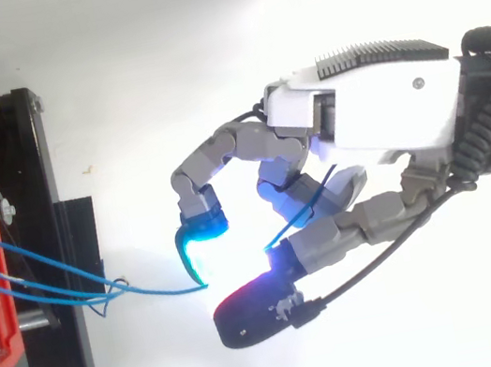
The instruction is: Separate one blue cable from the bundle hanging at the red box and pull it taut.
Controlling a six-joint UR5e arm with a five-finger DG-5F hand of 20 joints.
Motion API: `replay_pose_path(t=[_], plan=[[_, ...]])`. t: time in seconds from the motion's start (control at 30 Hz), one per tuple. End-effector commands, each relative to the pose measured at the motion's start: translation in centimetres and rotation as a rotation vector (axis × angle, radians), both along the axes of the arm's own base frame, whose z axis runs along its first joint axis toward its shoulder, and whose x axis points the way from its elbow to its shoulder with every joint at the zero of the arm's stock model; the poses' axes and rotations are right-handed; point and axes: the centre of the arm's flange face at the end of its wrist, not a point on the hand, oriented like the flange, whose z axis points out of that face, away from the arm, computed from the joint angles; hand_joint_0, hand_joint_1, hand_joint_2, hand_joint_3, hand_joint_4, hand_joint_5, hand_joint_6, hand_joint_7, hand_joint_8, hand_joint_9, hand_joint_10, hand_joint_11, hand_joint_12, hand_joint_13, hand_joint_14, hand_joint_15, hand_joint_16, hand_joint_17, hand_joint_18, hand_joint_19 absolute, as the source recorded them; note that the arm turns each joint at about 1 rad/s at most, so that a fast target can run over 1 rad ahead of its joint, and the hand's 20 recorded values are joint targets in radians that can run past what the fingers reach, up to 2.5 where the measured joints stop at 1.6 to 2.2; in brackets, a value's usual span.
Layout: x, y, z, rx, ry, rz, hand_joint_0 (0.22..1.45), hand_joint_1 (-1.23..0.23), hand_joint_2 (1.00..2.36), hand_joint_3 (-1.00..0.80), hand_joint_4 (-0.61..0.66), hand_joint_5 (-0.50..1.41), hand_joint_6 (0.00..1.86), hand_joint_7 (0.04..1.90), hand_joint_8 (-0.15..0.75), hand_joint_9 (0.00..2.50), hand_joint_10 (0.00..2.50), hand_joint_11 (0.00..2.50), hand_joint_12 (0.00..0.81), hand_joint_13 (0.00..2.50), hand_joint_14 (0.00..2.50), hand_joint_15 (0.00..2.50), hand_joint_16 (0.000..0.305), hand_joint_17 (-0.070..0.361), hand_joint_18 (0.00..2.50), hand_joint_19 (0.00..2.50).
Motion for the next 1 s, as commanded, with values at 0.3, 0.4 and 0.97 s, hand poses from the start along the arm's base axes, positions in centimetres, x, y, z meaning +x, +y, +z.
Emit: replay_pose_path(t=[0.3, 0.4, 0.97], plan=[[0.0, -0.04, -0.02, 0.0, 0.0, -0.001, 0.71, -0.76, 1.03, -0.04, -0.14, -0.19, 0.91, 1.35, 0.307, 1.21, 1.36, 1.64, 0.371, 1.17, 1.24, 1.57, 0.047, 0.107, 1.1, 0.94], [0.0, -0.04, -0.02, 0.0, 0.0, -0.001, 0.71, -0.76, 1.02, -0.04, -0.13, -0.19, 0.91, 1.34, 0.307, 1.22, 1.35, 1.62, 0.371, 1.17, 1.24, 1.57, 0.047, 0.106, 1.1, 0.95], [0.0, -0.04, -0.02, 0.0, 0.0, -0.001, 0.71, -0.76, 1.02, -0.04, -0.13, -0.19, 0.91, 1.35, 0.308, 1.22, 1.3, 1.66, 0.372, 1.16, 1.22, 1.57, 0.047, 0.107, 1.09, 0.93]])
